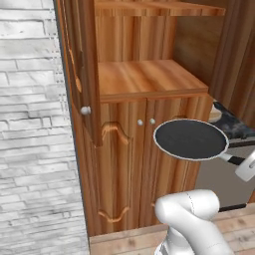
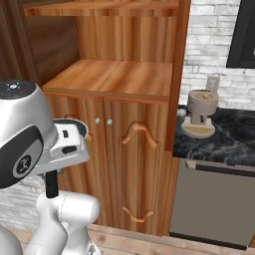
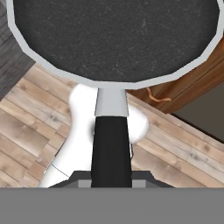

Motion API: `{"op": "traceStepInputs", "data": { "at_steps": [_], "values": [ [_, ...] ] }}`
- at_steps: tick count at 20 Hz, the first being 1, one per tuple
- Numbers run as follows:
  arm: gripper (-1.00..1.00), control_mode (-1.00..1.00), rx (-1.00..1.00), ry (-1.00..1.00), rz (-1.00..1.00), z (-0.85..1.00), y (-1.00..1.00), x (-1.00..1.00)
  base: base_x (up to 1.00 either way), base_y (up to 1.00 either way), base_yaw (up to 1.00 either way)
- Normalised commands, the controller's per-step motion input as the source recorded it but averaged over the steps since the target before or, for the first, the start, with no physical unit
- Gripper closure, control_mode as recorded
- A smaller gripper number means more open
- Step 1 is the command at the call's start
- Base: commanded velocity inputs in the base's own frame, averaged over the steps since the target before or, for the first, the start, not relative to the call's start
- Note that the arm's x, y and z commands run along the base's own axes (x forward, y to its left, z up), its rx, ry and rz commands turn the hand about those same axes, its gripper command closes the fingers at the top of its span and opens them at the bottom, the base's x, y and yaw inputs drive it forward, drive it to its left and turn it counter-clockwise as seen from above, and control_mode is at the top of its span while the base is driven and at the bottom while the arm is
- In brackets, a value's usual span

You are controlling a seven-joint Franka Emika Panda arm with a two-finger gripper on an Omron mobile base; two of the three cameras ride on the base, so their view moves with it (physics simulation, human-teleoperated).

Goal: Retrieve the pan from the cabinet, then place the raw meat into the pan to avoid contamination.

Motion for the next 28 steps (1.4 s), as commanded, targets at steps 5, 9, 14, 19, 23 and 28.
{"op": "traceStepInputs", "data": {
  "at_steps": [5,9,14,19,23,28],
  "values": [
    [1.00,1.00,0.00,0.00,0.00,0.00,0.00,0.00,-0.41,0.00,0.00],
    [1.00,1.00,0.00,0.00,0.00,0.00,0.00,0.00,-0.31,-0.02,0.00],
    [1.00,1.00,0.00,0.00,0.00,0.00,0.00,0.00,-0.29,-0.21,0.00],
    [1.00,1.00,0.00,0.00,0.00,0.00,0.00,0.00,-0.25,-0.29,0.00],
    [1.00,1.00,0.00,0.00,0.00,0.00,0.00,0.00,-0.28,-0.24,0.00],
    [1.00,1.00,0.00,0.00,0.00,0.00,0.00,0.00,-0.36,-0.19,0.00]
  ]
}}
